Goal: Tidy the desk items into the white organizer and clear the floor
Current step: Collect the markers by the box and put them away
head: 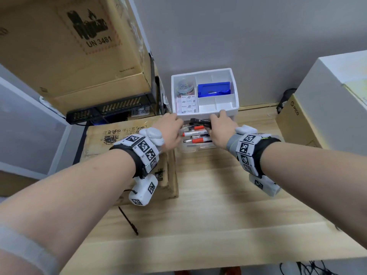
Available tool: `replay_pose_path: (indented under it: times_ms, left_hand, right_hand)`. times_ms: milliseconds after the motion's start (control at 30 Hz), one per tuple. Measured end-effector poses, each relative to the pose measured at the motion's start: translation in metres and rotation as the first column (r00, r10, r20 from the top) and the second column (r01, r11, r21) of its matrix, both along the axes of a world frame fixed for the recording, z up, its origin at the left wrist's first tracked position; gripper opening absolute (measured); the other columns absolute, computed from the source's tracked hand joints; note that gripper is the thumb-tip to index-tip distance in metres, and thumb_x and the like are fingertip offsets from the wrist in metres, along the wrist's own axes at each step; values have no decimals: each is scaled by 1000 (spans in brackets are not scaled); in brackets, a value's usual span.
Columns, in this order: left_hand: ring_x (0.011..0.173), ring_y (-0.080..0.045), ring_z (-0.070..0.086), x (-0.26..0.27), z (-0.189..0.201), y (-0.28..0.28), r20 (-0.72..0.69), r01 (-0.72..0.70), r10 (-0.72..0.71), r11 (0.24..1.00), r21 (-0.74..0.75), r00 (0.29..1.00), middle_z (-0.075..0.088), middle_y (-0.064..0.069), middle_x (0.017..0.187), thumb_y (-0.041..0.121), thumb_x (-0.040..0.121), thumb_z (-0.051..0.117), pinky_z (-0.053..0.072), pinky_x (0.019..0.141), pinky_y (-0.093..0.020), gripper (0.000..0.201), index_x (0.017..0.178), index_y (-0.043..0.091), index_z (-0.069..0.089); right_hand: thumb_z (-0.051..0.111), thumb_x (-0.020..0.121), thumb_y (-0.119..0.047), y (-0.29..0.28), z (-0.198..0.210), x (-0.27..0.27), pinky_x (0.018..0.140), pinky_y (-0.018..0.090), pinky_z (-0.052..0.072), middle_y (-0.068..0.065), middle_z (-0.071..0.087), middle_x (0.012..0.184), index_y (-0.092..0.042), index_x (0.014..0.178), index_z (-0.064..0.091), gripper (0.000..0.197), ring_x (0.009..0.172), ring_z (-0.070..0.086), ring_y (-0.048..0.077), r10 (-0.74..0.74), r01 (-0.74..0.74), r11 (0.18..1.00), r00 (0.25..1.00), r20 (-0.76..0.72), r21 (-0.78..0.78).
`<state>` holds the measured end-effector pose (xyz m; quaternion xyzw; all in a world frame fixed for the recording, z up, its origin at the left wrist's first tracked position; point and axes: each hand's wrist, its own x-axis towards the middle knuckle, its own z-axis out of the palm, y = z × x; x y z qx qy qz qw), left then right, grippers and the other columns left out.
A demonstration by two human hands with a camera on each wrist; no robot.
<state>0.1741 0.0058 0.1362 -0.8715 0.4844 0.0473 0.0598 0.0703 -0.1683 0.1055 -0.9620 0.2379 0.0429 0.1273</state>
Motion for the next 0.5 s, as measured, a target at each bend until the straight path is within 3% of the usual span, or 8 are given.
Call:
replay_pose_path:
  times_ms: [67,133,233,300,400,500]
  left_hand:
    - [97,-26,49,3,6,2,13,-65,66,996,-52,998,52,-10,108,25,89,55,48,77,-38,25,109,10,54]
    - [97,-29,50,5,12,-3,26,-126,129,988,-90,991,51,-12,109,24,88,56,46,74,-39,25,108,9,51]
    - [101,-30,51,7,19,-13,16,-200,203,975,-92,979,49,-12,113,23,88,58,45,74,-39,30,113,9,48]
    - [104,-30,52,10,20,-21,14,-235,237,968,-82,971,48,-12,117,25,88,59,46,76,-39,35,117,10,47]
    - [109,-30,53,14,17,-33,26,-305,308,949,-79,951,49,-12,123,28,90,56,47,78,-39,39,124,10,47]
    - [107,-31,60,21,16,-43,15,-395,396,918,-35,918,54,-14,124,30,97,51,46,74,-38,38,127,7,47]
  right_hand:
    - [62,90,-47,0,-6,-1,96,47,46,13,44,126,-15,120,52,45,104,57,37,-9,10,1000,997,-72,15]
    - [67,83,-51,-1,-7,-4,101,45,44,11,44,126,-15,119,53,53,112,52,35,-28,35,994,997,-66,100]
    - [66,84,-39,-3,2,-12,101,37,39,9,43,130,-16,128,51,52,119,46,31,-26,30,979,999,-21,204]
    - [64,85,-27,-3,10,-18,103,35,38,8,44,131,-16,129,51,47,119,46,28,-30,3,962,995,92,273]
    - [58,83,-20,0,10,-33,101,44,43,-1,57,104,-23,102,55,19,97,53,20,27,-108,956,958,286,273]
    - [56,81,-22,5,1,-55,79,37,53,-11,61,74,-26,87,59,8,74,58,16,174,-238,928,957,233,285]
